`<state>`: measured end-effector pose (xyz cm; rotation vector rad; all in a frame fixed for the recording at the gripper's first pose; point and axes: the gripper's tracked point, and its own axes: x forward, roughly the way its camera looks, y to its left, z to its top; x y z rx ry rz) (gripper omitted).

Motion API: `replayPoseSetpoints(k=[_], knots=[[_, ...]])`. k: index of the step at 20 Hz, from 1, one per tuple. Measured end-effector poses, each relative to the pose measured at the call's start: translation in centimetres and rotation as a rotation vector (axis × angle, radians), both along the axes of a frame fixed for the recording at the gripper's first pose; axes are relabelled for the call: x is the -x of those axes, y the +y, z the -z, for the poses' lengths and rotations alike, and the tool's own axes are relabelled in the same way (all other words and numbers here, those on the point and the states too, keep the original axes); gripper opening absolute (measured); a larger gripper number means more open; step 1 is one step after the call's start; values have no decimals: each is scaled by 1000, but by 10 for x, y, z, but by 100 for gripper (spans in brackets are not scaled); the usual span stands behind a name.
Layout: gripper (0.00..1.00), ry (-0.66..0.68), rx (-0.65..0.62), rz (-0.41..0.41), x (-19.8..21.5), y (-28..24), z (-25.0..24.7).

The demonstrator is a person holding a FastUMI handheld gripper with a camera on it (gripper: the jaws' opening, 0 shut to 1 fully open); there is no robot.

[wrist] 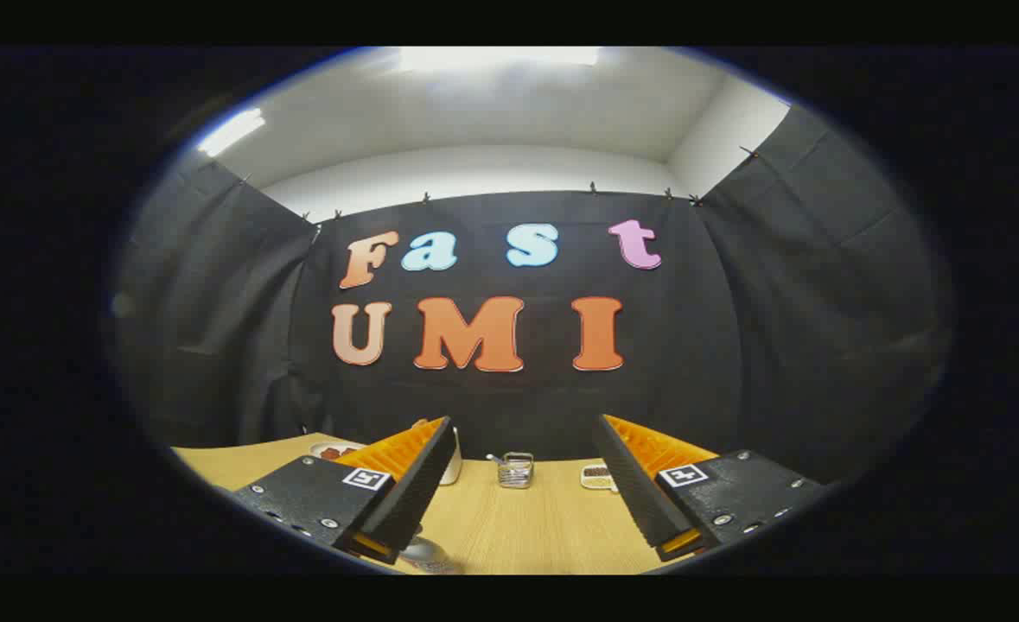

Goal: Take the bottle from table, then pour the juice into the cup, finally place the bottle on the coaster

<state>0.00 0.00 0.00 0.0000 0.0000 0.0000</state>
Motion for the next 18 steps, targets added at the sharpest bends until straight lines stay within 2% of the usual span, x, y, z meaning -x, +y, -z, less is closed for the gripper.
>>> replayPoseSetpoints(k=[12, 18], knots=[[97, -18, 10, -42, 1, 12, -4], [97, -17, 7, -101, 5, 30, 7]])
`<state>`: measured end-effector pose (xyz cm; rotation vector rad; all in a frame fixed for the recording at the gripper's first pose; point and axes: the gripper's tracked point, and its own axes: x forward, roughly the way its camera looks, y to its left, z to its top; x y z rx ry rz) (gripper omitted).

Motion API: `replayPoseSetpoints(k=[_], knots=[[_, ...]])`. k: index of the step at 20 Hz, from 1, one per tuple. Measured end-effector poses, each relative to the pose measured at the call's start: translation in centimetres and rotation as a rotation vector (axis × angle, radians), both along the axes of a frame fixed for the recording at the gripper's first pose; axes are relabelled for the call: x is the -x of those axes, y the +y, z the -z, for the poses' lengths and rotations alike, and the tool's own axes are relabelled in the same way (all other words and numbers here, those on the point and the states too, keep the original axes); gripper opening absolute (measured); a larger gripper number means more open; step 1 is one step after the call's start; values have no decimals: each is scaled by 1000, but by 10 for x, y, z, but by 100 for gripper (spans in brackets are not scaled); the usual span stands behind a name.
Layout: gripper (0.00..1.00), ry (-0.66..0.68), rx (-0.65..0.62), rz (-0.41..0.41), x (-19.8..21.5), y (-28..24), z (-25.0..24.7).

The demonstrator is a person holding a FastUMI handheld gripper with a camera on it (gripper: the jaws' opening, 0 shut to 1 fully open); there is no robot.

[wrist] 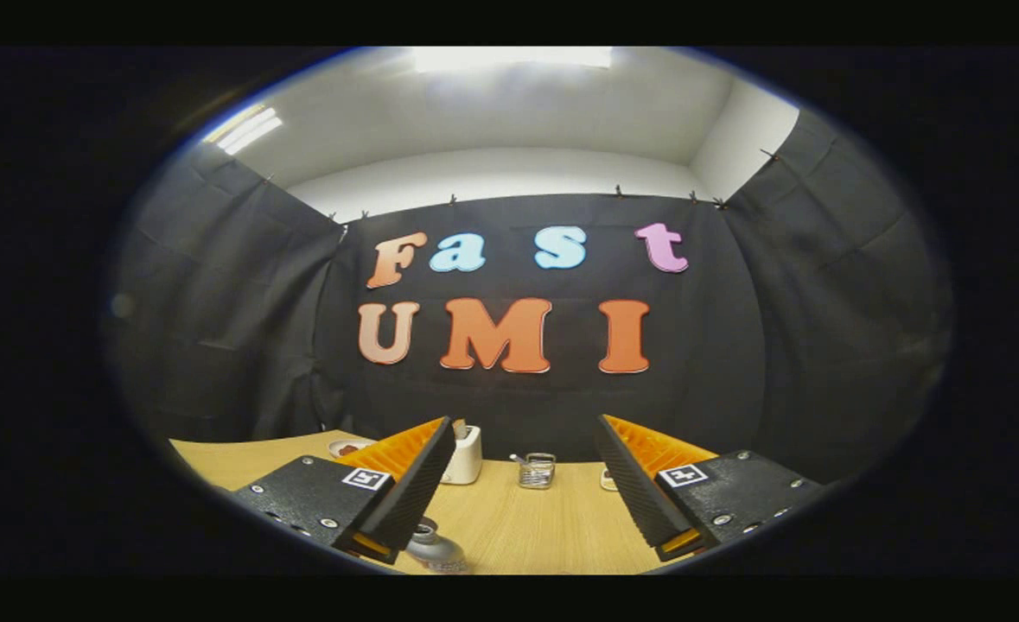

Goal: Take the bottle from table, then pour the juice into the cup, finally place the bottle on the coaster

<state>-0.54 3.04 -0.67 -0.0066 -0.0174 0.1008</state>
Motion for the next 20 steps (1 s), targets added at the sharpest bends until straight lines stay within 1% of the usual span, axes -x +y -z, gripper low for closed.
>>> replayPoseSetpoints(k=[7, 10, 20], knots=[[97, 51, -14, -118, 13, 31, 42], [97, 99, -32, -187, 17, 53, 71], [97, 246, -92, -276, 31, 75, 147]])
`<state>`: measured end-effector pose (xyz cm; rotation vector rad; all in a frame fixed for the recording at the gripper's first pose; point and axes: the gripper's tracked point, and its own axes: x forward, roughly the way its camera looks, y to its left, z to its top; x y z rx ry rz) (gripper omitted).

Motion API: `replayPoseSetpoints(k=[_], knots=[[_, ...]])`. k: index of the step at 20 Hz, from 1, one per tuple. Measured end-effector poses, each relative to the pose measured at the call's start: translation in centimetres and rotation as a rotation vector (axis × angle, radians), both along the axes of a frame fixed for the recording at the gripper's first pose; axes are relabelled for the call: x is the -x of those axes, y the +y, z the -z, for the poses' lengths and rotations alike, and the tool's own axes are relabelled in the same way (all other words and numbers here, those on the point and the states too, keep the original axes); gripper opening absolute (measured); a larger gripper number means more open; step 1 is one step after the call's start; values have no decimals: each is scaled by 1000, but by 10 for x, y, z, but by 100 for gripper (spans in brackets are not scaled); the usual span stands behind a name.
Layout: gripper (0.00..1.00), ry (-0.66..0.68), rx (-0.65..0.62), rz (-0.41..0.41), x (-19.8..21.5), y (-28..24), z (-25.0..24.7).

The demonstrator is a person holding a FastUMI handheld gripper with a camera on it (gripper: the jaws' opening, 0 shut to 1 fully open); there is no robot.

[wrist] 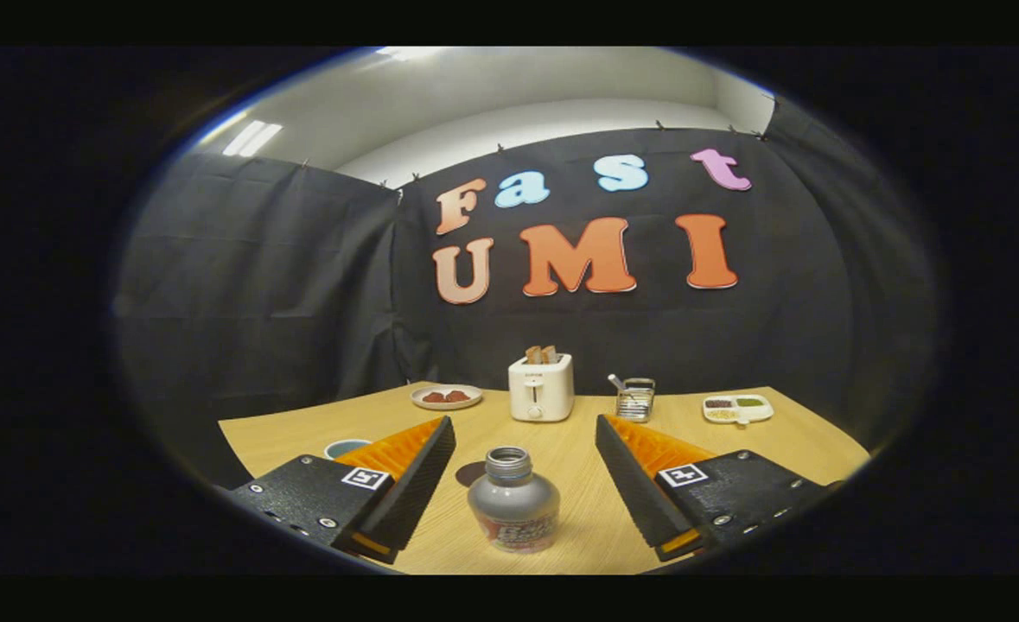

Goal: Take the bottle from table, then pour the juice into the cup, finally place the bottle on the coaster

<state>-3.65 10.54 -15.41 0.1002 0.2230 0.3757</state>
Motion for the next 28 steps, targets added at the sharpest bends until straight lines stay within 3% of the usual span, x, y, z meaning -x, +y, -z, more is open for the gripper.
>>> replayPoseSetpoints(k=[9, 15, 16, 21, 22, 28], knots=[[96, 97, 50, -52, 18, 12, 60], [96, 164, 67, -37, 22, 10, 96], [91, 176, 69, -30, 22, 10, 101], [88, 247, 80, -28, 33, 9, 127], [81, 244, 81, -26, 30, 10, 126], [78, 242, 119, 10, 20, 7, 125]])
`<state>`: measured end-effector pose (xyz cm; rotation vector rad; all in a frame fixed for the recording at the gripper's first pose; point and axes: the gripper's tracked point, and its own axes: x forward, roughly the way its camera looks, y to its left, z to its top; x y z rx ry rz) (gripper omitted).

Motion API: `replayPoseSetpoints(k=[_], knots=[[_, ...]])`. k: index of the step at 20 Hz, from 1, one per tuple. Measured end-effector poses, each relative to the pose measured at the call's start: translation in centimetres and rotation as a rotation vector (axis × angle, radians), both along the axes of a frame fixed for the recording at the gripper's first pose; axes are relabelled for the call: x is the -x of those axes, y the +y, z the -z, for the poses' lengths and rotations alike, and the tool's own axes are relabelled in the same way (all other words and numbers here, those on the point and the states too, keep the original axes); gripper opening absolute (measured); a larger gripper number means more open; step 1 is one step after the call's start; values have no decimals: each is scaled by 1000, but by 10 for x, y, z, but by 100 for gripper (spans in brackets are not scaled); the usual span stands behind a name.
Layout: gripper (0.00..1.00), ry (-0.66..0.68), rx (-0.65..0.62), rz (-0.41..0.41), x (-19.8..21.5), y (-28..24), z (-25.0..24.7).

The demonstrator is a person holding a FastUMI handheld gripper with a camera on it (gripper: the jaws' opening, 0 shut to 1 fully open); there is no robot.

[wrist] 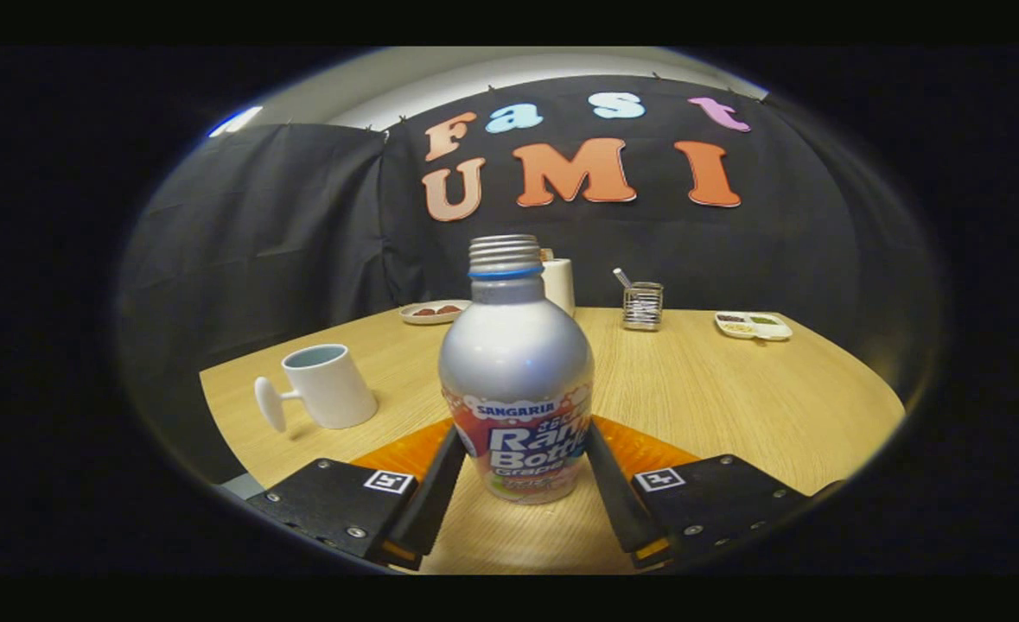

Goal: Take the bottle from table, then pour the juice into the cup, finally place the bottle on the coaster

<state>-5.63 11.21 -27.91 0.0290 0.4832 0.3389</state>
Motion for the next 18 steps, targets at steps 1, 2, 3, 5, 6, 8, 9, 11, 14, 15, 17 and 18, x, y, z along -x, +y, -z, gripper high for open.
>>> replayPoseSetpoints(k=[1, 2, 3, 5, 6, 8, 9, 11, 14, 15, 17, 18], knots=[[78, -12, 1, 7, -3, -1, -5], [78, -23, 1, 11, -6, -3, -11], [78, -32, 14, 17, -8, -4, -13], [78, -53, 46, 22, -15, -6, -22], [78, -60, 64, 18, -18, -5, -25], [78, -85, 124, 17, -22, -6, -30], [78, -98, 156, 20, -26, -5, -32], [78, -103, 205, 14, -30, -1, -35], [77, -103, 255, -4, -38, 11, -36], [77, -115, 281, -5, -39, 13, -39], [76, -147, 332, -13, -44, 20, -43], [76, -160, 364, -14, -46, 21, -45]])
